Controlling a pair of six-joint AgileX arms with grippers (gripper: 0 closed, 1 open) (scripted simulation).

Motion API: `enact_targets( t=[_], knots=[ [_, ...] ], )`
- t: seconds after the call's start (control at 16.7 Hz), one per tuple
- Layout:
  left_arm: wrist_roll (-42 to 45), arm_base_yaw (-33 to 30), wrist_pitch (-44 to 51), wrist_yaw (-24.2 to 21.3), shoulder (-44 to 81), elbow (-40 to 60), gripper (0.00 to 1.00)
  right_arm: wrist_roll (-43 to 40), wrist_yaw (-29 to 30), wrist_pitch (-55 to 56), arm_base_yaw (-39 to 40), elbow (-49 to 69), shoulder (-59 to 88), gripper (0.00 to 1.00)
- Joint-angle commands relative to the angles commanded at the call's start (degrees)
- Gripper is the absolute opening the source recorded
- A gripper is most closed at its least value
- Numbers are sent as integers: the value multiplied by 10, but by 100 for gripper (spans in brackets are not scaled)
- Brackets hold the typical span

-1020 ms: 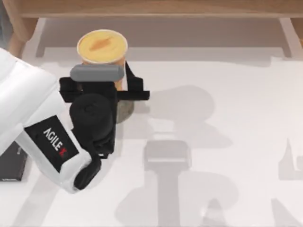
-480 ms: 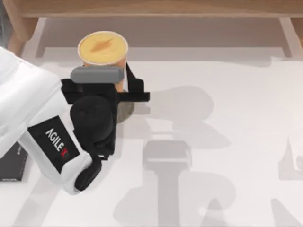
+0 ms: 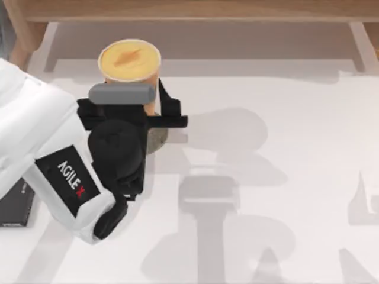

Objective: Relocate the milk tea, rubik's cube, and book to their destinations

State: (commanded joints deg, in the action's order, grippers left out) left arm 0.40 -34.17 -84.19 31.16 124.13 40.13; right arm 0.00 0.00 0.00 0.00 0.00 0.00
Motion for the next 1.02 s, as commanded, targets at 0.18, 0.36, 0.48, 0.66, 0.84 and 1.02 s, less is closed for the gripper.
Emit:
enact_targets(
  t=[0.18,0.36,0.48,0.66,0.84,1.02],
  knots=[
    [0,0,0,0,0,0,100,0,0,0,0,0,0,100],
    [0,0,0,0,0,0,100,0,0,0,0,0,0,100],
    [0,0,0,0,0,0,100,0,0,0,0,0,0,100],
    [0,0,-1,1,-1,-2,100,0,0,0,0,0,0,100],
    [0,-15,-22,17,-11,-33,100,0,0,0,0,0,0,100],
    [0,-29,-40,30,-21,-60,100,0,0,0,0,0,0,100]
  ],
)
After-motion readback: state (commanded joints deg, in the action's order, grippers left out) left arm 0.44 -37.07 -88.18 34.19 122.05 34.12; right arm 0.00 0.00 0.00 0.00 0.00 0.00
